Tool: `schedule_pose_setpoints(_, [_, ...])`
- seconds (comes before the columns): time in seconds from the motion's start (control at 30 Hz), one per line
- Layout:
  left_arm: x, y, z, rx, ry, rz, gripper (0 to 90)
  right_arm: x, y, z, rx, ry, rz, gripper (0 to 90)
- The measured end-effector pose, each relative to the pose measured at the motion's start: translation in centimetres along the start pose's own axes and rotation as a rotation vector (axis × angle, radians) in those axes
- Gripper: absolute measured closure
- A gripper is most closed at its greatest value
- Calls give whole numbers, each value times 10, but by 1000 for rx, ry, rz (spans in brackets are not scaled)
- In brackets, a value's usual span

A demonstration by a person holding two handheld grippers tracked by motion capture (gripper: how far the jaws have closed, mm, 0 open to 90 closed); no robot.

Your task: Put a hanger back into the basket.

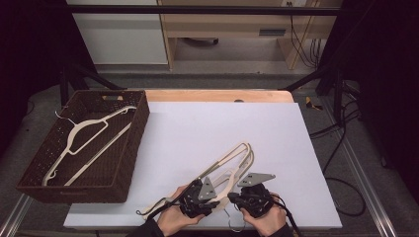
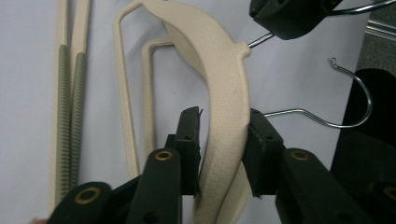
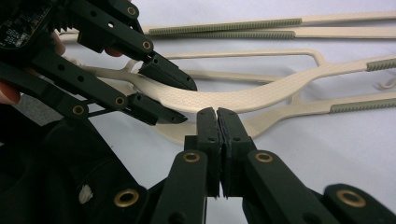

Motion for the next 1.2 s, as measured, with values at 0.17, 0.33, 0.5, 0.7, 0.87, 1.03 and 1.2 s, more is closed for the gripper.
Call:
schedule_pose_setpoints(0.17, [-3,-3,0,-19,9,-26,716,0,-6,-1,-38,1,-12,823])
schedule_pose_setpoints(0.33, [0,-8,0,-26,0,-22,721,-12,-31,-2,-199,14,10,666])
schedule_pose_setpoints(0.5, [7,-19,-2,-55,-23,-20,734,-32,-57,2,-381,62,82,496])
schedule_pose_setpoints(0.7, [18,-33,-1,-96,-61,-28,748,-61,-81,15,-507,97,144,321])
schedule_pose_setpoints(0.87, [29,-48,-1,-137,-109,-47,768,-84,-78,28,-542,119,158,198])
schedule_pose_setpoints(1.03, [42,-62,1,-169,-147,-68,798,-93,-66,37,-517,126,180,130])
schedule_pose_setpoints(1.2, [59,-74,6,-196,-196,-115,833,-97,-58,41,-486,126,194,98])
Point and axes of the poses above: each handheld gripper's, and its own axes: y roughly forward along the jaws, z roughly out of its underside, x roughly to its left, the point moved 1 cm from there along y, roughly forward along the jaws, and after that the axes turned 3 degrees about -y, right-handed, at the moved point
